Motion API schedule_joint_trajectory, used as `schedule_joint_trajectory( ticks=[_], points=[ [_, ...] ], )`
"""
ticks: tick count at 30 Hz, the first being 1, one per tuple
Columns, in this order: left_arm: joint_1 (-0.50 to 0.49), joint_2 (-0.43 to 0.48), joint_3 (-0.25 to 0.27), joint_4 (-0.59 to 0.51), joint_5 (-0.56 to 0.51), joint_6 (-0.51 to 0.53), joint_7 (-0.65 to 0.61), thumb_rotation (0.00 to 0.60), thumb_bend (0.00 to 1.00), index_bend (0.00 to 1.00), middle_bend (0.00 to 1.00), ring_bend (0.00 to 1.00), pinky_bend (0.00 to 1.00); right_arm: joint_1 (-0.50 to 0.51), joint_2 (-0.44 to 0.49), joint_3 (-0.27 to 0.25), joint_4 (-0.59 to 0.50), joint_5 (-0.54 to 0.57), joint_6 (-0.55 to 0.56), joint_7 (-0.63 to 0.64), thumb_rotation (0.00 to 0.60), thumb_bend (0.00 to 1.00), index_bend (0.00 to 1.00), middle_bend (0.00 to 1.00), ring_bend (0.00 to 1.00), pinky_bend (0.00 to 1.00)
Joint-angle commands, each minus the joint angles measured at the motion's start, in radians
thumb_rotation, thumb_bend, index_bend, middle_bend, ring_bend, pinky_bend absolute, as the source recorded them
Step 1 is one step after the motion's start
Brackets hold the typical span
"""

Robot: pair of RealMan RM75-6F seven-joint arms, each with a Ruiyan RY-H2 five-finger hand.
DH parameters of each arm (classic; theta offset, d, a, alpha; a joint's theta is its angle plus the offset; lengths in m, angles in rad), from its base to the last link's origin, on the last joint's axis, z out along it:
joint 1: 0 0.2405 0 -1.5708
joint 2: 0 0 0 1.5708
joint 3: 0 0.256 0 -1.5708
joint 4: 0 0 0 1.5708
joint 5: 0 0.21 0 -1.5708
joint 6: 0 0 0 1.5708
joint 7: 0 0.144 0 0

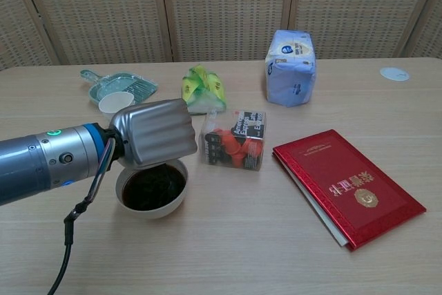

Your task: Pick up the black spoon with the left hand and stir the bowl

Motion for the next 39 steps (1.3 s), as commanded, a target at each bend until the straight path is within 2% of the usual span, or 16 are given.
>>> schedule_joint_trajectory(
  ticks=[1,6,15,29,34,39],
  points=[
    [-0.003,-0.007,-0.005,0.016,-0.013,0.002,-0.002,0.600,0.38,0.67,0.83,0.77,0.74,0.000,0.001,0.000,-0.002,-0.001,0.000,-0.003,0.600,0.13,0.23,0.17,0.07,0.11],
    [0.011,0.013,0.010,0.012,-0.022,0.018,-0.021,0.600,0.38,0.67,0.83,0.77,0.74,0.005,0.001,0.000,-0.005,-0.003,-0.006,-0.007,0.600,0.13,0.23,0.17,0.07,0.11],
    [0.041,0.074,0.067,-0.063,0.009,0.044,-0.046,0.600,0.38,0.67,0.83,0.77,0.74,0.006,0.001,0.000,-0.004,-0.005,-0.006,-0.006,0.600,0.13,0.23,0.17,0.07,0.11],
    [-0.001,0.004,0.011,-0.020,-0.019,0.031,-0.013,0.600,0.38,0.67,0.83,0.77,0.74,0.005,0.000,0.001,-0.002,-0.001,-0.008,-0.004,0.600,0.13,0.23,0.17,0.07,0.11],
    [-0.001,0.007,0.016,-0.005,-0.032,0.030,-0.011,0.600,0.38,0.67,0.83,0.77,0.74,0.007,0.000,0.001,-0.002,0.000,-0.012,-0.004,0.600,0.13,0.23,0.17,0.07,0.11],
    [0.015,0.033,0.042,-0.010,-0.026,0.046,-0.019,0.600,0.38,0.67,0.83,0.77,0.74,0.009,-0.003,0.001,0.003,-0.003,-0.014,0.001,0.600,0.13,0.23,0.17,0.07,0.11]
  ],
)
